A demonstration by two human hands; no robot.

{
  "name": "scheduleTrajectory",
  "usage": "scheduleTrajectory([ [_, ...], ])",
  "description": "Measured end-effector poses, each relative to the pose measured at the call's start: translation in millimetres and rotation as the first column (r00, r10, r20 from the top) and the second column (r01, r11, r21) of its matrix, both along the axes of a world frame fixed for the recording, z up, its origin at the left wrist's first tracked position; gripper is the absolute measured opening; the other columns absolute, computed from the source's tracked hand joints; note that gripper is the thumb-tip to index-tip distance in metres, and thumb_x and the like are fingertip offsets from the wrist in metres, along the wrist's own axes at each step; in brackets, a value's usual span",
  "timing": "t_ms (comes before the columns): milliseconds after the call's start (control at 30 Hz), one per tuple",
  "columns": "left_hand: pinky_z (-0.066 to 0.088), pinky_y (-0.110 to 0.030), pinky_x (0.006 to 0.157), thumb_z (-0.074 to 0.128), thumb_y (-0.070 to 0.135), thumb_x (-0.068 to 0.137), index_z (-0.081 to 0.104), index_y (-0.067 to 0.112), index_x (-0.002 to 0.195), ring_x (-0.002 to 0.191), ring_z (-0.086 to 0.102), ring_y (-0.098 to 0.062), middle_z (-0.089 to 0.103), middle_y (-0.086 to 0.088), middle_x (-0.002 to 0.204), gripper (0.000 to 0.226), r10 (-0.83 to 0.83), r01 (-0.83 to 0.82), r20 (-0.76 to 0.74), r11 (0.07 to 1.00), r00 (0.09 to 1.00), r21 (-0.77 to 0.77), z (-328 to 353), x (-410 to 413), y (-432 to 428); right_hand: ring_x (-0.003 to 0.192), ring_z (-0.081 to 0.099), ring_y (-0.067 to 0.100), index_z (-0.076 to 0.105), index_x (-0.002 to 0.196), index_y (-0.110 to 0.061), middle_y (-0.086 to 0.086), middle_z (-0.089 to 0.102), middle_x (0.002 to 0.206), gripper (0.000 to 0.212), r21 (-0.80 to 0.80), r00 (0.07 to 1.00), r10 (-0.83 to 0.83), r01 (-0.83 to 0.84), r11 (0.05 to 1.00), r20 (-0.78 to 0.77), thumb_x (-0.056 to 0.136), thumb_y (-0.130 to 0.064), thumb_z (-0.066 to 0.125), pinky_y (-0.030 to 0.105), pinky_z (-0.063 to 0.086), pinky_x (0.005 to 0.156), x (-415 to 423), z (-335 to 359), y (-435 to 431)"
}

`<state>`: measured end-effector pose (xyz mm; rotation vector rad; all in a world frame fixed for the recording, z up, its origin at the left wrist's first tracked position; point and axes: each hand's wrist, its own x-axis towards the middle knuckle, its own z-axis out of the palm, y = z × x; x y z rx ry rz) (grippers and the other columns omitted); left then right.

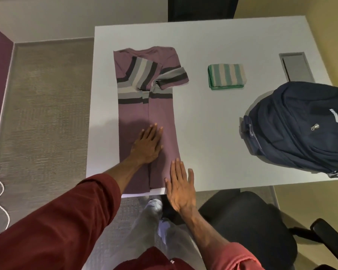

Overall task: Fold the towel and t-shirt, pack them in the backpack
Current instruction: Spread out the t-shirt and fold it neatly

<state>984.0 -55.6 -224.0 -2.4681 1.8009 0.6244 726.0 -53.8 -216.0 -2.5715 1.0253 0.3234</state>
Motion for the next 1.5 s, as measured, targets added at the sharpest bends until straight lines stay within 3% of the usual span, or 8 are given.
scheduleTrajectory([
  [200, 0.009, -0.06, 0.133, 0.033, 0.043, 0.112, 0.003, 0.018, 0.172, 0.166, 0.0, -0.034, -0.001, -0.011, 0.179, 0.071, -0.032, 0.039, 0.045, 0.988, 0.998, -0.151, 16.1, 25.2, -29.2, 0.168, 0.001, 0.021, 0.008, 0.174, -0.019, 0.001, 0.004, 0.181, 0.067, 0.007, 0.998, 0.006, -0.007, 1.0, 0.056, 0.116, -0.051, 0.019, 0.054, -0.001, 0.134, 37.8, 10.6, -46.6],
  [533, 0.018, -0.06, 0.131, 0.043, 0.045, 0.11, 0.009, 0.017, 0.172, 0.165, 0.009, -0.035, 0.007, -0.014, 0.179, 0.076, 0.029, -0.009, 0.108, 0.983, 0.994, -0.184, 30.0, 86.8, -91.4, 0.167, -0.012, 0.017, -0.004, 0.173, -0.024, -0.001, -0.012, 0.18, 0.07, -0.017, 0.99, -0.067, 0.07, 0.997, 0.122, 0.114, -0.057, 0.009, 0.055, -0.014, 0.132, 147.8, 44.0, -162.5],
  [800, 0.02, -0.06, 0.131, 0.049, 0.049, 0.109, 0.01, 0.02, 0.172, 0.165, 0.011, -0.034, 0.012, -0.012, 0.179, 0.079, 0.091, -0.076, 0.053, 0.969, 0.994, -0.236, 44.2, 118.1, -130.4, 0.167, -0.012, 0.02, -0.002, 0.173, -0.018, 0.001, -0.01, 0.18, 0.097, -0.021, 0.985, -0.047, 0.052, 0.998, 0.165, 0.094, -0.07, -0.023, 0.057, -0.012, 0.132, 221.0, 75.3, -220.0],
  [933, 0.023, -0.061, 0.13, 0.052, 0.046, 0.109, 0.01, 0.021, 0.172, 0.165, 0.01, -0.034, 0.005, -0.012, 0.179, 0.08, 0.097, -0.079, 0.086, 0.978, 0.992, -0.191, 49.3, 132.1, -147.6, 0.168, -0.002, 0.02, 0.003, 0.174, -0.017, 0.002, -0.002, 0.181, 0.084, -0.019, 0.993, -0.03, 0.033, 0.999, 0.112, 0.102, -0.059, -0.005, 0.057, -0.008, 0.133, 244.1, 67.6, -251.0],
  [1100, 0.023, -0.06, 0.13, 0.053, 0.042, 0.108, 0.006, 0.019, 0.172, 0.165, 0.012, -0.032, 0.0, -0.01, 0.18, 0.083, 0.12, -0.099, 0.124, 0.982, 0.985, -0.163, 46.0, 144.2, -166.5, 0.155, 0.04, 0.032, 0.027, 0.169, -0.008, 0.014, 0.04, 0.17, 0.067, -0.019, 0.975, -0.129, 0.134, 0.991, 0.18, 0.109, -0.037, 0.034, 0.055, 0.026, 0.128, 272.6, 61.2, -292.5],
  [1200, 0.021, -0.058, 0.131, 0.05, 0.043, 0.106, 0.001, 0.019, 0.172, 0.166, 0.009, -0.03, -0.003, -0.01, 0.18, 0.085, 0.103, -0.082, 0.167, 0.988, 0.981, -0.131, 40.1, 148.6, -176.8, 0.156, 0.035, 0.035, 0.016, 0.17, -0.003, 0.018, 0.035, 0.171, 0.075, 0.057, 0.956, -0.258, 0.252, 0.966, 0.143, 0.108, -0.029, 0.05, 0.057, 0.024, 0.129, 293.4, 52.8, -315.9],
  [1333, 0.032, -0.055, 0.126, 0.059, 0.04, 0.101, 0.01, 0.017, 0.172, 0.159, 0.027, -0.028, 0.024, -0.01, 0.175, 0.089, 0.114, -0.092, 0.149, 0.985, 0.982, -0.147, 35.7, 150.2, -192.7, 0.15, 0.04, 0.041, 0.023, 0.165, 0.005, 0.025, 0.042, 0.162, 0.079, 0.118, 0.885, -0.448, 0.435, 0.893, 0.127, 0.103, -0.028, 0.059, 0.055, 0.029, 0.126, 312.3, 45.6, -341.4],
  [1500, 0.049, -0.048, 0.107, 0.058, 0.054, 0.097, 0.02, 0.015, 0.169, 0.134, 0.052, -0.029, 0.048, -0.011, 0.152, 0.09, 0.162, -0.133, 0.135, 0.97, 0.978, -0.204, 38.2, 150.9, -219.3, 0.1, 0.068, 0.039, 0.072, 0.102, 0.002, 0.018, 0.073, 0.099, 0.021, 0.254, 0.774, -0.598, 0.548, 0.797, 0.205, 0.097, -0.016, 0.062, 0.042, 0.055, 0.082, 323.3, 48.7, -365.0],
])
